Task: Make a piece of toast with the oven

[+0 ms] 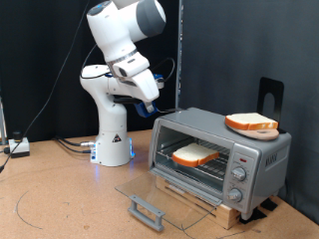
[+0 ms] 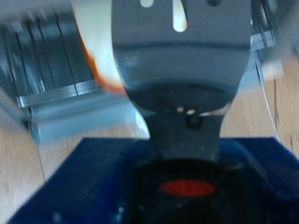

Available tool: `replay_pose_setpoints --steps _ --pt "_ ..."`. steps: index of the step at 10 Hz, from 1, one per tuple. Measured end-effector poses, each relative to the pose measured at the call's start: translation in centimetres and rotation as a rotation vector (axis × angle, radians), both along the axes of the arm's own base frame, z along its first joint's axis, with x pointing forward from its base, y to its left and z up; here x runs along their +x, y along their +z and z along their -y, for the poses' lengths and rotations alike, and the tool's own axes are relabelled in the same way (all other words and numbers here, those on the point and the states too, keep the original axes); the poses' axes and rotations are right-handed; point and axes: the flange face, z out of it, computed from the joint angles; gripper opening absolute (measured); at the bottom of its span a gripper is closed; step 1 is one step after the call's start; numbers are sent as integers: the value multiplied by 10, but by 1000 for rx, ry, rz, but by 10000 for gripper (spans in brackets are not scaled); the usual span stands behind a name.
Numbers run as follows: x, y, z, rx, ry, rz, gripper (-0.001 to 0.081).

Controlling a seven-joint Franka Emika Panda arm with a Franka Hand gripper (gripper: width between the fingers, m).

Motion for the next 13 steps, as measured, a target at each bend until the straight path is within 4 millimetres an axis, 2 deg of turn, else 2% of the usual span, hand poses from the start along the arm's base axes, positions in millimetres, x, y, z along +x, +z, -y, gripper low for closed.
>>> replay_pose_setpoints --steps 2,5,11,13 --pt "-7 3 -31 77 116 -17 393" --pt "-24 3 -72 79 214 -72 393" --pt "-63 -12 -154 60 233 -103 393" --pt "-75 -19 -174 27 217 -113 393"
